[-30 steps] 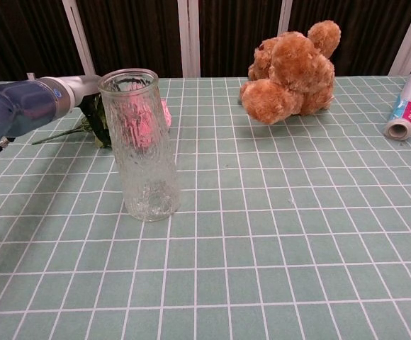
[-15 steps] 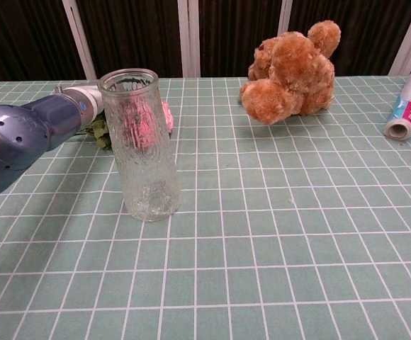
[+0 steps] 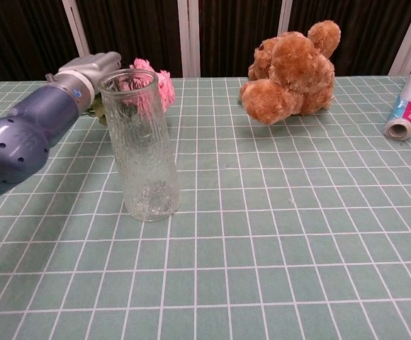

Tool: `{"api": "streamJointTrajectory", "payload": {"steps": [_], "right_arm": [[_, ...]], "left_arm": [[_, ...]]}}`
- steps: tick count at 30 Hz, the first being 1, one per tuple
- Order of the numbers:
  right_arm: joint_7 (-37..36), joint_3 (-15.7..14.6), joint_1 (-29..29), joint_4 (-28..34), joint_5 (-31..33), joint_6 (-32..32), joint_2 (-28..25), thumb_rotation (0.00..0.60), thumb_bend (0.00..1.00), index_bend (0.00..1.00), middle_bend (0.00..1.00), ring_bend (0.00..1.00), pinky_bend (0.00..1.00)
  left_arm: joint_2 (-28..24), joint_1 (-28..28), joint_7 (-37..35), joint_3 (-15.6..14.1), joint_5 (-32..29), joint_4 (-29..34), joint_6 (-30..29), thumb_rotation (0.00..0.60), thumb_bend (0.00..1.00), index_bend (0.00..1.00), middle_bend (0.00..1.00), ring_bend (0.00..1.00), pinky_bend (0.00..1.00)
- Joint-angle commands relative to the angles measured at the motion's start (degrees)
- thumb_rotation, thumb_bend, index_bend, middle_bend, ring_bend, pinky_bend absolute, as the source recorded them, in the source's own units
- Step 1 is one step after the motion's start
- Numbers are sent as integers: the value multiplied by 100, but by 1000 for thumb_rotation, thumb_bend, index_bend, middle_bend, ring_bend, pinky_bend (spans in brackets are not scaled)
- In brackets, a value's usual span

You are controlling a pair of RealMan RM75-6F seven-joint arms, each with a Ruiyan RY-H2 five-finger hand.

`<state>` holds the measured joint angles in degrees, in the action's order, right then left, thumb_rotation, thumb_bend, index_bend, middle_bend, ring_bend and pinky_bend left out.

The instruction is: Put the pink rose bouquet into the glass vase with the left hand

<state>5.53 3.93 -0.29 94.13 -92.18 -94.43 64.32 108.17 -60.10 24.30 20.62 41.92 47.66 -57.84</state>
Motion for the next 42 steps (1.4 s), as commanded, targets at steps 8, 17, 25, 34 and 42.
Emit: {"api": "streamJointTrajectory", "payload": {"steps": [8, 17, 25, 34, 42], "right_arm": [[4, -14, 33, 58, -26, -40, -16, 600, 205, 162, 81, 86, 0], [-3, -19, 18, 74, -40, -8, -7, 600, 204, 162, 81, 86, 0], [-40, -25, 30, 65, -56, -25, -10, 600, 205, 162, 81, 86, 0], [-89, -14, 24, 57, -36, -5, -18, 600, 205, 162, 81, 86, 0], [-140, -7, 30, 36, -27, -13, -28, 600, 205, 165, 80, 86, 0]], "left_arm": [[-1916, 1009, -1856, 653, 984, 2622, -705, 600, 472, 377, 392, 325, 457], [-3311, 1846, -3610, 1087, 2035, 4791, -1070, 600, 469, 369, 381, 320, 457], [-4044, 2409, -5104, 1264, 2652, 6127, -1164, 600, 462, 360, 361, 308, 455], [-4457, 2501, -5995, 1110, 2988, 7088, -734, 600, 453, 343, 359, 308, 451], [-4252, 2333, -6034, 963, 3020, 7244, -685, 600, 452, 338, 359, 308, 450]]}}
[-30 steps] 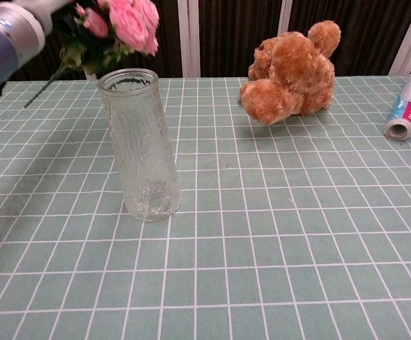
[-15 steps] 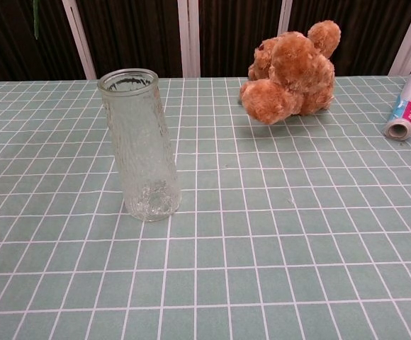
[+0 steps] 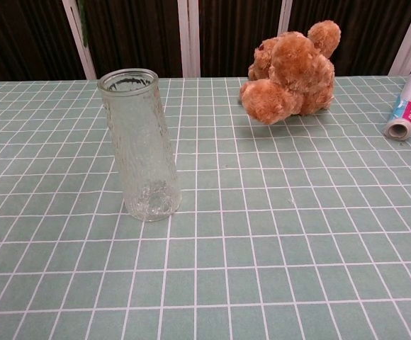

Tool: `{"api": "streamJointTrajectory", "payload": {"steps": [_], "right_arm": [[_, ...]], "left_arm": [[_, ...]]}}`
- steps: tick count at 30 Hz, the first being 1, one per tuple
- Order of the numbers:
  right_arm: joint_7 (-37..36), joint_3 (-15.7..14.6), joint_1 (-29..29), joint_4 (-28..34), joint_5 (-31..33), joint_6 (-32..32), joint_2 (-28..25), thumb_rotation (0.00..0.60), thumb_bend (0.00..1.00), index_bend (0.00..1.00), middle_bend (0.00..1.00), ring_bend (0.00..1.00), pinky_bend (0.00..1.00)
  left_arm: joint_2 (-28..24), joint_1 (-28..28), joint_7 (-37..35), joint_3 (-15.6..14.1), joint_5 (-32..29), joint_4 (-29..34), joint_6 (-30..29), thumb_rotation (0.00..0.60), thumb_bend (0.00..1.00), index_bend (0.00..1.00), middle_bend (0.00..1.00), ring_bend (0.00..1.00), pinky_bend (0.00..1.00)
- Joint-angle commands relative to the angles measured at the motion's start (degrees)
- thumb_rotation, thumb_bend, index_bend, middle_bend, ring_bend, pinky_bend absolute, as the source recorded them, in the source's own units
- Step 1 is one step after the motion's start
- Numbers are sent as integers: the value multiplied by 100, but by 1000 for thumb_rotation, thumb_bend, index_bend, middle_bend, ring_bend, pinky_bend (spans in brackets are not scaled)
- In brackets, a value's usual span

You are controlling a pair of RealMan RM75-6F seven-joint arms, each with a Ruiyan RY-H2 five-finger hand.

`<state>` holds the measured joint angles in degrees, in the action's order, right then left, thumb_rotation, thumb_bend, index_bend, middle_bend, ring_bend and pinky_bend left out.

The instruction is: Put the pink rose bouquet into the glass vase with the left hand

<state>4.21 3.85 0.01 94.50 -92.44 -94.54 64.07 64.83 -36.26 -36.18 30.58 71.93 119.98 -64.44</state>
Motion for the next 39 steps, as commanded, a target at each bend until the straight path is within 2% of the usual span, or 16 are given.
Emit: {"api": "streamJointTrajectory", "payload": {"steps": [1, 9, 23, 28, 39], "right_arm": [[-17, 1, 1, -1, -3, -3, -6, 600, 205, 165, 81, 86, 0], [-80, 6, 14, -14, -9, -32, -24, 600, 205, 165, 80, 86, 0], [-127, 11, 16, -23, -8, -35, -32, 600, 205, 165, 81, 86, 0], [-160, 13, 29, -29, -13, -61, -43, 600, 205, 165, 81, 86, 0], [-190, 21, 40, -33, -6, -77, -51, 600, 204, 165, 81, 86, 0]], "left_arm": [[123, -78, 17, -45, 16, 17, -30, 600, 452, 338, 359, 308, 450], [409, -239, 267, -187, -2, -101, -93, 600, 445, 337, 359, 308, 446], [929, -442, 78, -499, 103, -527, 48, 600, 425, 327, 356, 308, 446], [1158, -435, 180, -671, 178, -798, -48, 600, 425, 326, 355, 308, 446], [1622, -395, -190, -1002, 347, -1494, -50, 600, 422, 315, 336, 299, 437]]}}
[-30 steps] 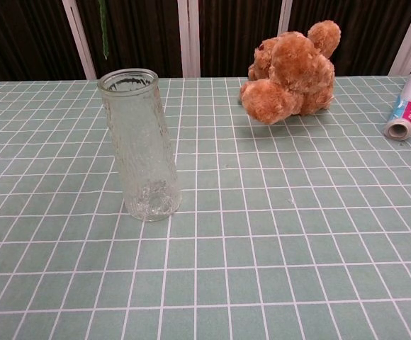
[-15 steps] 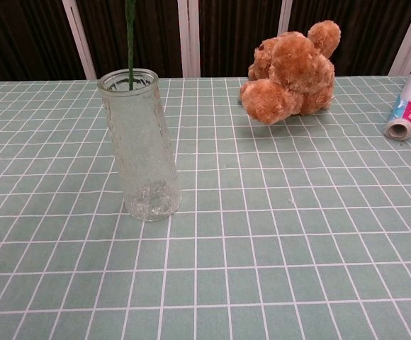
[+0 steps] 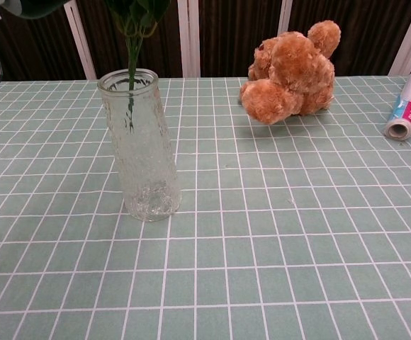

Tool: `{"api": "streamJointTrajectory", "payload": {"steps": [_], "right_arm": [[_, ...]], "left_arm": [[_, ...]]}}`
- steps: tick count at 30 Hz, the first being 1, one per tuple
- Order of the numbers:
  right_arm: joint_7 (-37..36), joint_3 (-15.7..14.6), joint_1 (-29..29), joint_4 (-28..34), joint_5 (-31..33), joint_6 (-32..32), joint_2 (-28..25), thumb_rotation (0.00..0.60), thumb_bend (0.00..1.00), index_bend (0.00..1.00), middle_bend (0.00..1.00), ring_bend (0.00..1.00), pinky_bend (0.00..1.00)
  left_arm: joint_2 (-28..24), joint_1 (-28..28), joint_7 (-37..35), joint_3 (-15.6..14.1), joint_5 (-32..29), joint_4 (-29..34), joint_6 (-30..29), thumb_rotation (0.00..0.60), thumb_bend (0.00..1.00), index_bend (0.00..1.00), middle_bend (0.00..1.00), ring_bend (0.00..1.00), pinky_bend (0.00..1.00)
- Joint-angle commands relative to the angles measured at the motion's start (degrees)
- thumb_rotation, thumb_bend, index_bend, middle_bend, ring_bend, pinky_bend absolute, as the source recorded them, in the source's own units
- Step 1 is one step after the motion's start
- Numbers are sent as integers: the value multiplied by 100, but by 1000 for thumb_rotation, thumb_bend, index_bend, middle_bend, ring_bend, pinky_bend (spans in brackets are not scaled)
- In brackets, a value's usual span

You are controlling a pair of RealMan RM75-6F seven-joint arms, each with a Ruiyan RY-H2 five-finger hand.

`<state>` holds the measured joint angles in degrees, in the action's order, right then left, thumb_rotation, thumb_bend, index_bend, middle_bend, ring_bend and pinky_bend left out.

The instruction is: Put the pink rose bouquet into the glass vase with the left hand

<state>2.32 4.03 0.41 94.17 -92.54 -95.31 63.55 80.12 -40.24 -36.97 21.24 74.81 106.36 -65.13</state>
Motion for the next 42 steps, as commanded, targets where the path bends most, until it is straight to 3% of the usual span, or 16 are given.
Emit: {"api": "streamJointTrajectory", "payload": {"steps": [1, 13, 22, 31, 38, 42], "right_arm": [[-1, 4, 1, -1, 6, -1, 0, 600, 204, 165, 81, 86, 0], [-56, -1, 4, 9, -17, -9, -23, 600, 204, 165, 81, 86, 0], [-92, -15, 6, 11, -46, -12, -34, 600, 204, 165, 81, 86, 0], [-89, -23, 16, 34, -75, -36, -28, 600, 205, 170, 81, 86, 0], [-109, -27, 17, 48, -88, -40, -33, 600, 205, 187, 81, 86, 0], [-136, -28, 29, 48, -99, -65, -41, 600, 205, 187, 80, 86, 0]], "left_arm": [[118, 4, -150, -88, 84, -176, 25, 600, 416, 312, 332, 295, 434], [112, 107, -510, -506, 610, -441, 85, 600, 391, 294, 308, 274, 411], [-54, 352, -822, -839, 975, -596, -115, 600, 329, 255, 256, 207, 333], [-410, 445, -1082, -1014, 1190, -656, -116, 600, 204, 123, 82, 41, 157], [-1037, 540, -597, -1164, 1145, -327, 37, 600, 136, 55, 1, 0, 85], [-1687, 794, 174, -1259, 977, 132, -84, 600, 132, 52, 0, 0, 68]]}}
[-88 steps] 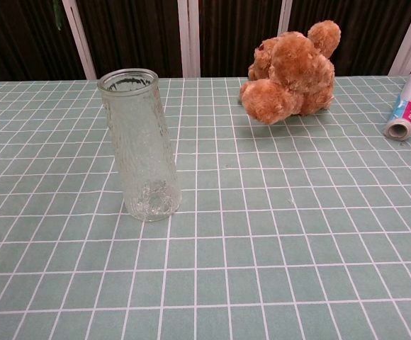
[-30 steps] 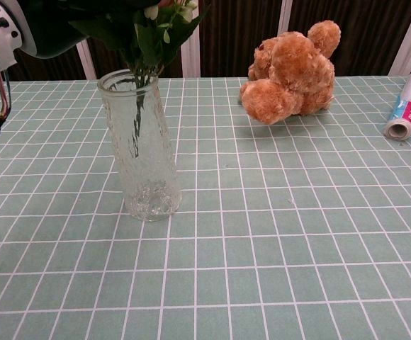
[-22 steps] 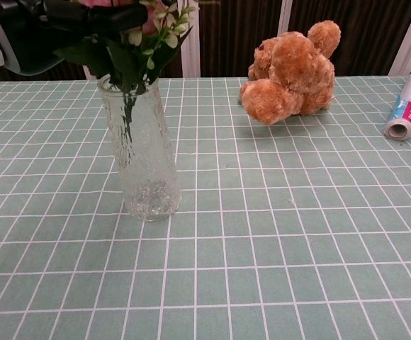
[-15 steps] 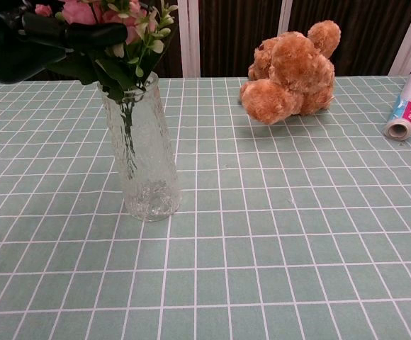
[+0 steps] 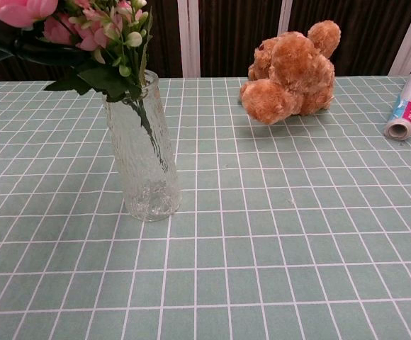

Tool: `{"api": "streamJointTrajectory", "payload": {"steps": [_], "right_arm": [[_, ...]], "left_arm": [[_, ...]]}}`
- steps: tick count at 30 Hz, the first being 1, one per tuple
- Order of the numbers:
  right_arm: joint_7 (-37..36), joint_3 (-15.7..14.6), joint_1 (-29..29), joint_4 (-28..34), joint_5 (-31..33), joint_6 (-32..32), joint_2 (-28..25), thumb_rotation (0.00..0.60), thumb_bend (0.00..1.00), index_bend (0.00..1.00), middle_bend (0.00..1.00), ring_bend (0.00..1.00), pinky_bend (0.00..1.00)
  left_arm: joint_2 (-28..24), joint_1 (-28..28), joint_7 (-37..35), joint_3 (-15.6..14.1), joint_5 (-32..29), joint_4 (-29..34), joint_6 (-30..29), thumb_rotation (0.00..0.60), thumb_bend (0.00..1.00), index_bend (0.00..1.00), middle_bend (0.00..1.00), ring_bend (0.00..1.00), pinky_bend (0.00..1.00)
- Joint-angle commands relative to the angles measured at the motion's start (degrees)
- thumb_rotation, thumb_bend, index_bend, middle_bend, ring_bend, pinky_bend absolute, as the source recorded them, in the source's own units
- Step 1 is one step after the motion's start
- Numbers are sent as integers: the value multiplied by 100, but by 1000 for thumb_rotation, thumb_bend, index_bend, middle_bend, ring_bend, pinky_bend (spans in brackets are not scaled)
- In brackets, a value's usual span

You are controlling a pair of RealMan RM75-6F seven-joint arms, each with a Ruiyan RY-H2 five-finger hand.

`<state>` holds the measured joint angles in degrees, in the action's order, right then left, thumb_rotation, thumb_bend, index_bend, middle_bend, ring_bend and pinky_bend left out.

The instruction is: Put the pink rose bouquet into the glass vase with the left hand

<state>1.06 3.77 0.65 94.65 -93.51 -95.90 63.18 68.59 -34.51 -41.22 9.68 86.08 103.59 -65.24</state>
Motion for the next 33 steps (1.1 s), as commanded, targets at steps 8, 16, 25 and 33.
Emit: {"api": "streamJointTrajectory", "payload": {"steps": [8, 16, 25, 33], "right_arm": [[-38, -30, 9, 23, -82, -29, -16, 600, 205, 187, 81, 86, 0], [-52, -78, 10, 50, -185, -35, -44, 600, 204, 187, 81, 86, 0], [56, -79, -26, -10, -184, 41, -47, 600, 205, 187, 81, 86, 0], [162, -125, -116, -86, -220, 235, -62, 600, 204, 187, 80, 86, 0]], "left_arm": [[-1782, 1272, 2930, -348, -485, 1415, -1350, 600, 136, 106, 5, 0, 71], [-1224, 2326, 5292, -813, -471, 1093, -2835, 600, 153, 98, 15, 0, 81], [-498, 2992, 4887, -969, -479, 129, -3394, 600, 154, 89, 16, 0, 85], [-437, 3018, 4835, -900, -478, -56, -3181, 600, 156, 82, 16, 0, 81]]}}
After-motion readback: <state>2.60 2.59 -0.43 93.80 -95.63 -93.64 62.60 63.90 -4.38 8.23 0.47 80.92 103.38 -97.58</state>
